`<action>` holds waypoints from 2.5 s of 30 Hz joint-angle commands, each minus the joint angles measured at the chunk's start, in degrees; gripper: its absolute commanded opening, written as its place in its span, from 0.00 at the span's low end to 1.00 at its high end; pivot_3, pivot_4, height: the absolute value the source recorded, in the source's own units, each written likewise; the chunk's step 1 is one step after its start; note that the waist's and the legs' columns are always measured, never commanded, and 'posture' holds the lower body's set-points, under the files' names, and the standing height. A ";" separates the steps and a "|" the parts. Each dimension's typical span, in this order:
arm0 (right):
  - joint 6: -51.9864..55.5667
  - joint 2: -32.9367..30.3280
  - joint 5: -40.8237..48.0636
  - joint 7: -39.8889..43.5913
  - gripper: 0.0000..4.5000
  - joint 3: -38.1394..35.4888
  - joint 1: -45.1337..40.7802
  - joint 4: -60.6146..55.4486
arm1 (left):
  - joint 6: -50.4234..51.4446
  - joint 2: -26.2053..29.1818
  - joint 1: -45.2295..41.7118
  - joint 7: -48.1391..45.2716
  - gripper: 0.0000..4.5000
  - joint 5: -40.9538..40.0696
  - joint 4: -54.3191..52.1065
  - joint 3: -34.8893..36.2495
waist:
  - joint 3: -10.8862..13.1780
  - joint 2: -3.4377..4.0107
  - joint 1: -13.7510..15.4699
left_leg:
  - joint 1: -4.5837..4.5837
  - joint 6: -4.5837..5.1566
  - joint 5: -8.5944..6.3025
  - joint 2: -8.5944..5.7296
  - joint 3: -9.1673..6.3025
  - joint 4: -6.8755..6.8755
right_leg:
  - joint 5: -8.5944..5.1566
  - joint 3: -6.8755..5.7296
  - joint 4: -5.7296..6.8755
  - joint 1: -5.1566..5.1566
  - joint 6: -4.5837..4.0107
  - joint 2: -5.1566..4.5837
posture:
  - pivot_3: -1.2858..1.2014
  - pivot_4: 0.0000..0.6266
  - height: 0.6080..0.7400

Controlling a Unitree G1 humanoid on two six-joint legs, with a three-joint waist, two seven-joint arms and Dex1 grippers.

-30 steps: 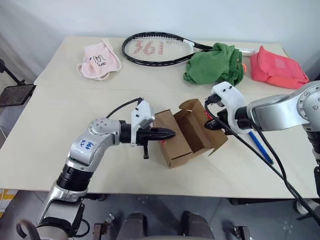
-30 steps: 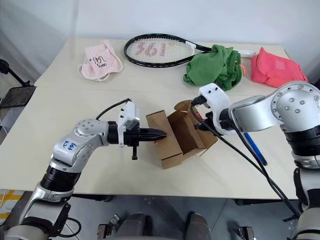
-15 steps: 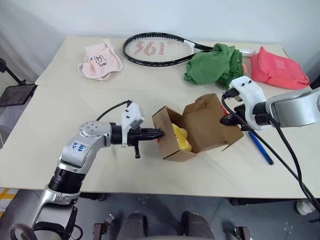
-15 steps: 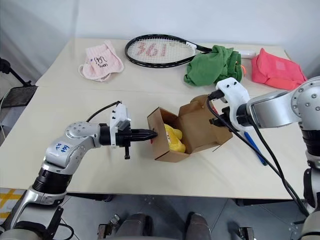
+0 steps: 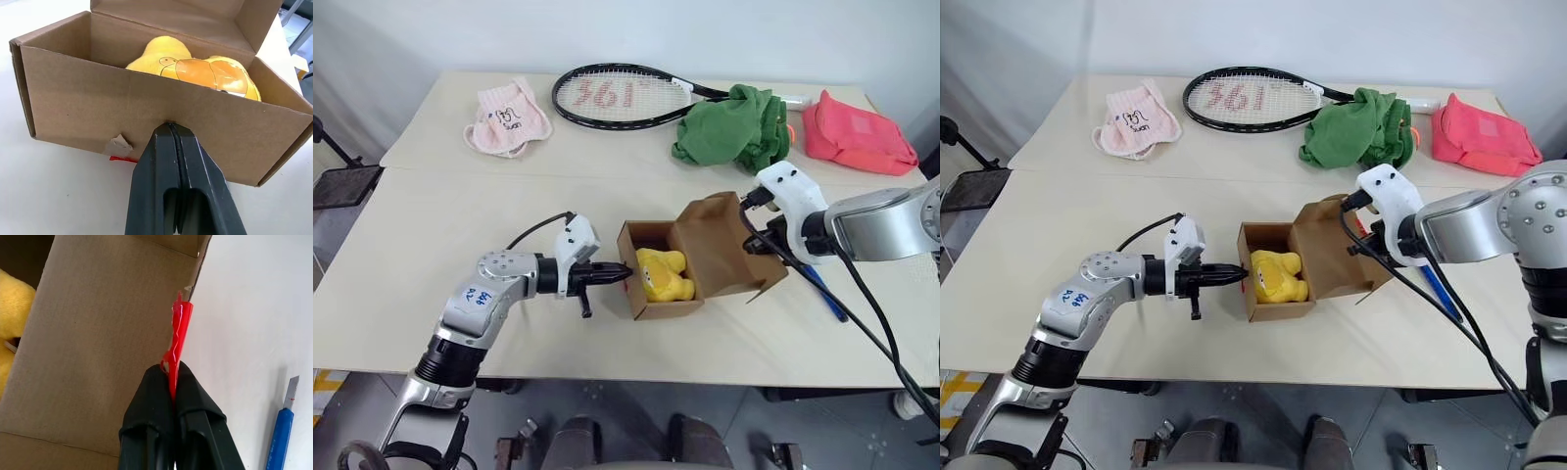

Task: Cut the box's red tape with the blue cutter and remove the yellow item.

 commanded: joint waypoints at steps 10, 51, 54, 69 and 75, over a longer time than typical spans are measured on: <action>0.57 4.93 -5.39 4.19 0.14 -7.13 4.02 -7.14 | 0.71 -0.04 2.02 0.76 0.00 0.33 -1.56 0.09 | 0.00 0.00 0.01 | 0.01 0.00 0.00 0.00 0.00 0.02 | 0.00 0.00 0.04 0.00 0.00 0.00 | 0.52 0.24 1.00; -74.16 12.52 -40.60 86.20 1.00 -40.89 56.35 -22.95 | -21.94 26.96 9.94 -26.04 0.99 -5.07 17.82 23.21 | 0.08 -0.03 0.05 | 0.88 -0.01 -0.03 0.00 0.50 -0.32 | 0.01 0.47 0.29 0.28 0.03 0.00 | 0.52 0.24 1.00; -75.64 12.84 -40.81 87.50 1.00 -39.83 58.61 -23.51 | -10.82 27.03 5.17 -26.87 0.99 -8.62 7.42 17.17 | 0.09 -0.05 0.09 | 0.93 -0.01 -0.03 0.01 0.46 -0.26 | 0.01 0.48 0.46 0.30 0.03 0.00 | 0.52 0.24 1.00; -74.20 10.08 -37.29 86.78 1.00 -44.19 66.82 -28.27 | 10.26 6.74 -28.83 -17.86 0.99 6.66 7.24 -16.59 | 0.09 -0.05 0.10 | 0.95 -0.01 -0.03 -0.01 0.54 -0.09 | 0.01 0.69 0.58 0.25 0.02 0.04 | 0.52 0.24 1.00; -72.26 10.00 -35.61 82.41 1.00 -44.69 67.77 -32.27 | 8.72 0.97 -31.83 -13.52 0.99 15.51 15.13 -22.87 | 0.11 -0.09 0.31 | 0.90 0.00 -0.03 -0.02 0.53 -0.04 | 0.01 0.70 0.48 0.28 0.02 0.04 | 0.52 0.24 1.00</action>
